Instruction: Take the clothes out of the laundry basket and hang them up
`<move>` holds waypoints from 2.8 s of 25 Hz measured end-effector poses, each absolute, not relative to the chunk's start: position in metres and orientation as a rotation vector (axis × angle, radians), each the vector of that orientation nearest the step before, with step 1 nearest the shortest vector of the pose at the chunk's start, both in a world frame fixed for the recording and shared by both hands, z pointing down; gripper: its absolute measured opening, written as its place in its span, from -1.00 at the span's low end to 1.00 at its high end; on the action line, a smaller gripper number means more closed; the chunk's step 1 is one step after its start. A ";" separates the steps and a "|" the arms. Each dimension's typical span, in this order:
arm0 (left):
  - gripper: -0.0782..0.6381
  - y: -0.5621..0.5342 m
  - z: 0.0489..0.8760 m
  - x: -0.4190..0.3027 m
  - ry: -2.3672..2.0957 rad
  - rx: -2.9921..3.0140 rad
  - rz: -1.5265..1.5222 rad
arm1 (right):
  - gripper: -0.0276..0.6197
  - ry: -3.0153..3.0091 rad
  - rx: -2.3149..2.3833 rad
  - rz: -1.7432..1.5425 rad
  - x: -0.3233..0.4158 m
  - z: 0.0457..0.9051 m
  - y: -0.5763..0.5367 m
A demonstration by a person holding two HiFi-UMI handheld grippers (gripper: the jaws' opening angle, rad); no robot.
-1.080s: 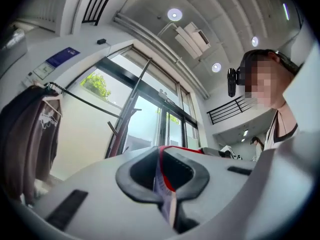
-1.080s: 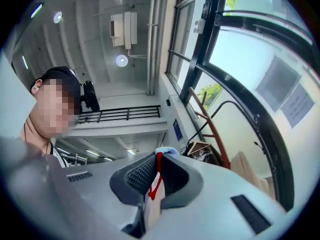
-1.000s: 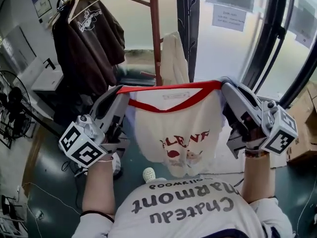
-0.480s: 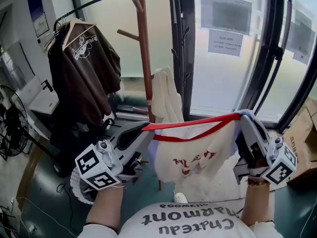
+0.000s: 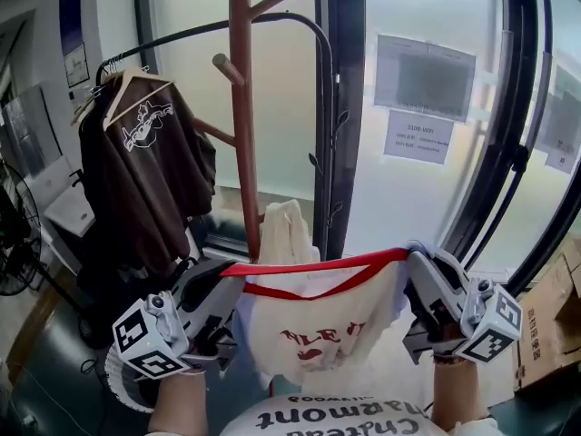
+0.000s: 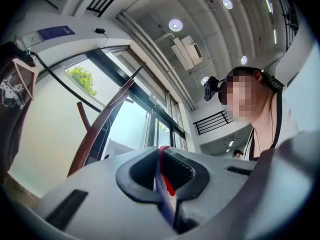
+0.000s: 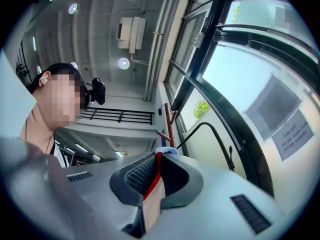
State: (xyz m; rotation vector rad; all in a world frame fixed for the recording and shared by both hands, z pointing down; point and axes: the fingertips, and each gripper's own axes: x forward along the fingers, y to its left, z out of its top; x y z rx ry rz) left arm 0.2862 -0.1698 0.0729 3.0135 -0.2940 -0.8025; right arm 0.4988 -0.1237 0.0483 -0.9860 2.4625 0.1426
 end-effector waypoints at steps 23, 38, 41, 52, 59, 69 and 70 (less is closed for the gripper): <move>-0.73 -0.199 -0.038 0.266 -0.837 3.156 -0.776 | -0.81 2.577 -0.444 0.220 0.468 -0.042 -0.241; -0.73 -0.233 -0.083 0.208 -1.665 3.243 -0.535 | -0.81 2.647 -0.501 0.974 0.414 -0.106 -0.262; -0.73 -0.224 -0.095 0.216 -1.759 3.275 -0.447 | -0.81 2.592 -0.499 1.087 0.414 -0.114 -0.265; -0.72 -0.233 -0.216 0.195 -2.296 3.254 -0.118 | -0.81 2.468 -0.558 1.139 0.394 -0.204 -0.292; -0.72 -0.257 -0.225 0.207 -2.845 3.002 0.136 | -0.81 2.366 -0.867 1.269 0.405 -0.185 -0.315; -0.72 -0.340 -0.122 0.169 -2.749 2.771 0.542 | -0.81 2.554 -0.892 1.597 0.368 -0.098 -0.365; -0.72 -0.341 -0.108 0.168 -2.712 2.796 0.520 | -0.81 2.592 -0.868 1.578 0.366 -0.086 -0.368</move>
